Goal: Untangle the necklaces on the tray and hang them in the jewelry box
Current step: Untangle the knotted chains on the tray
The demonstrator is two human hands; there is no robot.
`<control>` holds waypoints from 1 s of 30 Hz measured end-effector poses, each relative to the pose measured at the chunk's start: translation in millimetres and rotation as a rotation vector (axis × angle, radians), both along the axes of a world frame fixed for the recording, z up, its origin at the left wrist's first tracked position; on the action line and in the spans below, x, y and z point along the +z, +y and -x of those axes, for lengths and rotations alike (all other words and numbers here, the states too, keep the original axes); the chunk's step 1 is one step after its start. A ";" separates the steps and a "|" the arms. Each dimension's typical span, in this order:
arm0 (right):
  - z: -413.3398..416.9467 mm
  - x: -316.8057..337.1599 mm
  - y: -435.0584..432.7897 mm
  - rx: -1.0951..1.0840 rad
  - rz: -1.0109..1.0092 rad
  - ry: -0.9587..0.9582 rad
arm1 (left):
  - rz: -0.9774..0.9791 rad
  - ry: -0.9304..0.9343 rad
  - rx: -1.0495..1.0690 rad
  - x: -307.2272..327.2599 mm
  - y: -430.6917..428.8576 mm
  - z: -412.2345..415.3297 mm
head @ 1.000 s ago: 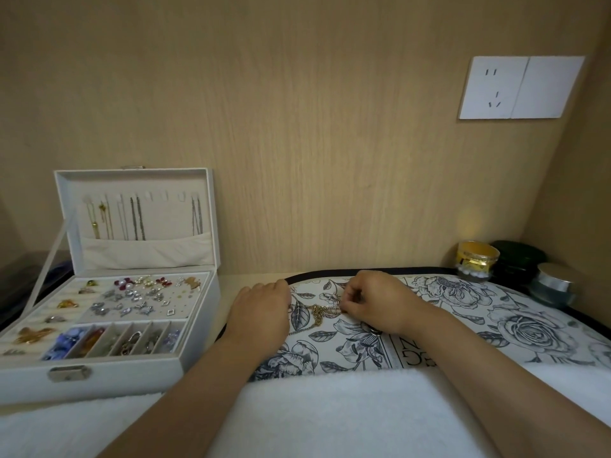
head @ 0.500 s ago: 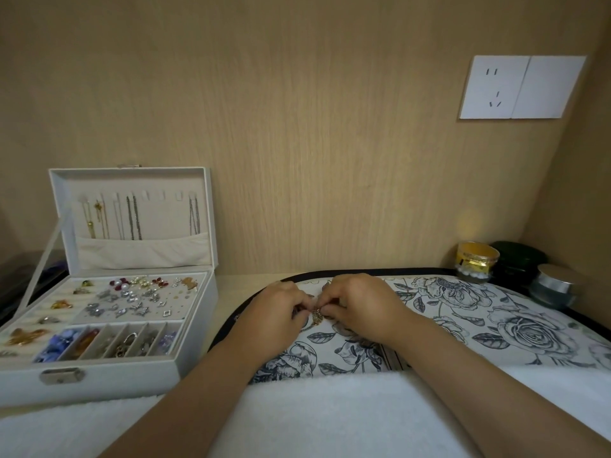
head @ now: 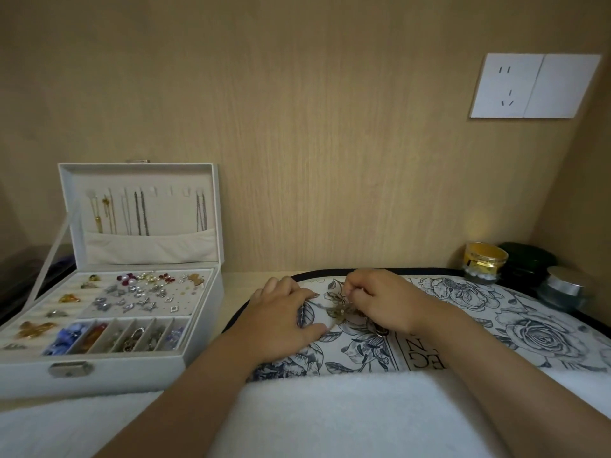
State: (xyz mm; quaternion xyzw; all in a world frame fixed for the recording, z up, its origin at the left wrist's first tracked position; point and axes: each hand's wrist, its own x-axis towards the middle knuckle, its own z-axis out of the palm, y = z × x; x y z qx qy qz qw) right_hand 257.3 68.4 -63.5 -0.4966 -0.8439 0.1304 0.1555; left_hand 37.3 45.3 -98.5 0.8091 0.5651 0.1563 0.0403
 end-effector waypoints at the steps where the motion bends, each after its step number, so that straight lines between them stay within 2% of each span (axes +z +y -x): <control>1: 0.8 1.3 -0.8 0.004 -0.007 0.000 | 0.011 0.005 -0.002 1.1 -0.5 0.6; 3: 3.5 1.7 -2.0 0.019 -0.024 0.004 | 0.009 0.014 -0.006 2.3 -2.7 1.2; 5: 5.8 0.2 -1.3 0.021 0.025 0.105 | -0.038 -0.020 -0.019 3.0 -6.0 -1.7; 7: 10.2 -0.9 0.0 0.012 0.115 0.274 | -0.063 -0.221 -0.044 5.7 -8.5 -8.9; 10: 16.5 -0.6 0.4 -0.003 0.207 0.480 | 0.094 -0.711 -0.016 14.2 -11.2 -25.0; 13: 17.2 2.7 -1.3 -0.045 0.300 0.593 | 0.160 -0.872 0.033 17.2 -9.4 -31.0; 16: 14.9 7.3 -4.9 -0.058 0.378 0.545 | 0.287 -1.022 0.019 21.1 -10.5 -28.1; 19: 13.8 8.9 -7.0 0.001 0.423 0.507 | 0.367 -1.057 0.040 22.2 -10.5 -25.0; 23: 10.9 9.4 -6.6 0.027 0.430 0.609 | 0.336 -1.016 0.101 21.4 -9.7 -25.5; 27: 14.6 4.8 -4.6 -0.007 0.436 0.774 | 0.285 -0.913 0.057 20.0 -12.2 -26.4; 30: 20.3 0.8 -3.9 -0.074 0.455 0.838 | 0.246 -0.957 0.067 18.5 -12.7 -28.3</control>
